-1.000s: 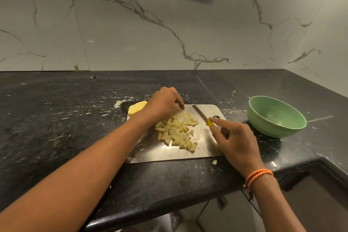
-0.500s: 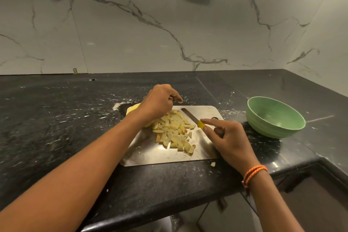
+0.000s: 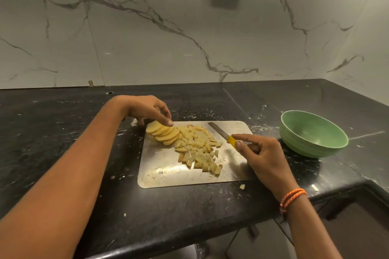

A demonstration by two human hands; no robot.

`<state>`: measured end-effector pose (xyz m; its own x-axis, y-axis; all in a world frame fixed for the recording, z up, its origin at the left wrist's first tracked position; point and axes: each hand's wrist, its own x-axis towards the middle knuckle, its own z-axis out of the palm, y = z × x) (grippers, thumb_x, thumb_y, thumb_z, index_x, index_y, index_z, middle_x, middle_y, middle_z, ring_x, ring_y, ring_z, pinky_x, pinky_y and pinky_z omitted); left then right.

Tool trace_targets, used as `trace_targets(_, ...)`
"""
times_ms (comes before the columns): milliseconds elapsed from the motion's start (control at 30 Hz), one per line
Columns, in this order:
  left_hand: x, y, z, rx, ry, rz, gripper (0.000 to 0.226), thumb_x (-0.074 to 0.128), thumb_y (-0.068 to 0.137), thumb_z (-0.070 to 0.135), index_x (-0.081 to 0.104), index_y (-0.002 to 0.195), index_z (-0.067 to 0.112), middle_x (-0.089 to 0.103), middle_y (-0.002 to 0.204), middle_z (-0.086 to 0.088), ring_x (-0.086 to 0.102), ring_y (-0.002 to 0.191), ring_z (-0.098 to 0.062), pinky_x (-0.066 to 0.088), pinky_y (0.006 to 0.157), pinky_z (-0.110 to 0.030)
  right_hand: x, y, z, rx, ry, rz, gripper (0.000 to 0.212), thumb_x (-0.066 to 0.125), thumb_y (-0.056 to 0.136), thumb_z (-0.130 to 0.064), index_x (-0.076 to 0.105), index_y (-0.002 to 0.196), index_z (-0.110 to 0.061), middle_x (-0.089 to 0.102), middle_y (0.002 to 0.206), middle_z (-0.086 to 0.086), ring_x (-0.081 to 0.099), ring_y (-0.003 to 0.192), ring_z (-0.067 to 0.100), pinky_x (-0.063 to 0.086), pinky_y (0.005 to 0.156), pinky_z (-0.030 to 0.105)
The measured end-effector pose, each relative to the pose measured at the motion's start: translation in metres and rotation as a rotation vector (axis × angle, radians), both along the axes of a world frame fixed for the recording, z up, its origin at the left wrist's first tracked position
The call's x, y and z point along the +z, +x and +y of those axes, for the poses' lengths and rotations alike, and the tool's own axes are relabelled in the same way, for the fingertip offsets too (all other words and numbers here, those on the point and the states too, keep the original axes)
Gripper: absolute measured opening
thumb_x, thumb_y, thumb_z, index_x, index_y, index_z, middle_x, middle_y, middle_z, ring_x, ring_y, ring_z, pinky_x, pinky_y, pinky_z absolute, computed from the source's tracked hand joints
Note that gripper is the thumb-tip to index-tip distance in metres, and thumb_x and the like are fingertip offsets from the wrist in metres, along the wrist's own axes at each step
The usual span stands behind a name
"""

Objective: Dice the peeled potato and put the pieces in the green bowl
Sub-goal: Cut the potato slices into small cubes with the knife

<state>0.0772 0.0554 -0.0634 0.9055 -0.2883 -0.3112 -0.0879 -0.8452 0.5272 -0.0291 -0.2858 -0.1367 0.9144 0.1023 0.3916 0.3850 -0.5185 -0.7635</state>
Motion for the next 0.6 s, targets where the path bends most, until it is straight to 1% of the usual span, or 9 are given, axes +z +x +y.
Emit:
trace_targets(67,0.000,0.001,0.001,0.001,0.015,0.060,0.041,0.077,0.094,0.036,0.064,0.132,0.026,0.056,0.117,0.011,0.056,0.118,-0.021,0.056,0.090,-0.039,-0.001,0.002,-0.001,-0.004,-0.017,-0.003,0.025,0.068,0.094,-0.036,0.074,0.119,-0.030,0.068,0.066,0.015,0.056,0.051,0.020,0.051,0.055,0.044)
trace_targets(133,-0.002,0.002,0.000,0.007,-0.003,0.061,0.035,0.076,0.097,0.027,0.066,0.130,0.025,0.057,0.119,0.007,0.057,0.118,-0.024,0.059,0.088,-0.040,-0.002,0.002,-0.001,-0.013,-0.033,-0.012,0.026,0.068,0.095,-0.035,0.074,0.119,-0.029,0.060,0.059,0.014,0.047,0.047,0.015,0.046,0.051,0.040)
trace_targets(167,-0.003,0.003,0.000,0.009,-0.011,0.057,0.030,0.075,0.098,0.023,0.067,0.127,0.026,0.059,0.120,0.004,0.059,0.116,-0.024,0.059,0.086,-0.040,-0.003,0.002,-0.001,-0.015,-0.039,-0.016,0.026,0.068,0.095,-0.035,0.074,0.119,-0.029,0.053,0.054,0.011,0.040,0.046,0.012,0.042,0.050,0.040)
trace_targets(200,-0.004,0.005,-0.001,0.009,-0.016,0.051,0.027,0.074,0.098,0.019,0.069,0.124,0.027,0.060,0.120,0.001,0.060,0.113,-0.025,0.060,0.085,-0.040,-0.003,0.002,-0.001,-0.017,-0.047,-0.019,0.026,0.069,0.094,-0.035,0.074,0.119,-0.029,0.050,0.052,0.009,0.037,0.046,0.013,0.043,0.051,0.042)
trace_targets(267,-0.006,0.007,-0.002,0.012,-0.022,0.042,0.026,0.074,0.098,0.014,0.070,0.119,0.029,0.061,0.119,-0.002,0.061,0.110,-0.026,0.061,0.089,-0.044,-0.003,0.002,0.000,-0.034,-0.063,-0.024,0.027,0.069,0.094,-0.036,0.074,0.120,-0.029,0.054,0.052,0.000,0.040,0.047,0.015,0.049,0.055,0.044)
trace_targets(333,-0.007,0.007,-0.004,0.018,-0.026,0.025,0.027,0.074,0.097,0.011,0.071,0.117,0.028,0.064,0.116,-0.004,0.063,0.109,-0.028,0.062,0.093,-0.049,-0.003,0.002,0.001,-0.072,-0.137,-0.059,0.027,0.069,0.094,-0.035,0.073,0.121,-0.030,0.050,0.051,-0.008,0.039,0.048,0.009,0.046,0.054,0.041)
trace_targets(400,-0.007,0.007,-0.007,0.022,-0.029,0.001,0.027,0.074,0.096,0.009,0.072,0.115,0.027,0.065,0.112,-0.008,0.065,0.104,-0.030,0.064,0.089,-0.048,-0.002,0.000,0.004,-0.107,-0.261,-0.102,0.028,0.066,0.095,-0.039,0.071,0.123,-0.035,0.047,0.052,-0.011,0.041,0.049,0.008,0.042,0.051,0.037)
trace_targets(467,-0.006,0.007,-0.009,0.025,-0.020,-0.019,0.026,0.075,0.095,0.008,0.073,0.113,0.027,0.065,0.108,-0.010,0.064,0.097,-0.028,0.063,0.079,-0.041,0.001,-0.004,0.008,-0.111,-0.360,-0.135,0.030,0.063,0.096,-0.041,0.069,0.125,-0.038,0.045,0.052,-0.013,0.043,0.050,0.007,0.035,0.051,0.026)
trace_targets(600,-0.006,0.005,-0.011,0.041,-0.025,-0.030,0.024,0.075,0.095,0.007,0.074,0.113,0.022,0.062,0.104,-0.004,0.062,0.094,-0.024,0.061,0.074,-0.037,0.001,-0.006,0.016,-0.058,-0.455,-0.163,0.034,0.060,0.097,-0.042,0.065,0.130,-0.039,0.045,0.054,-0.019,0.043,0.053,0.004,0.035,0.055,0.024)
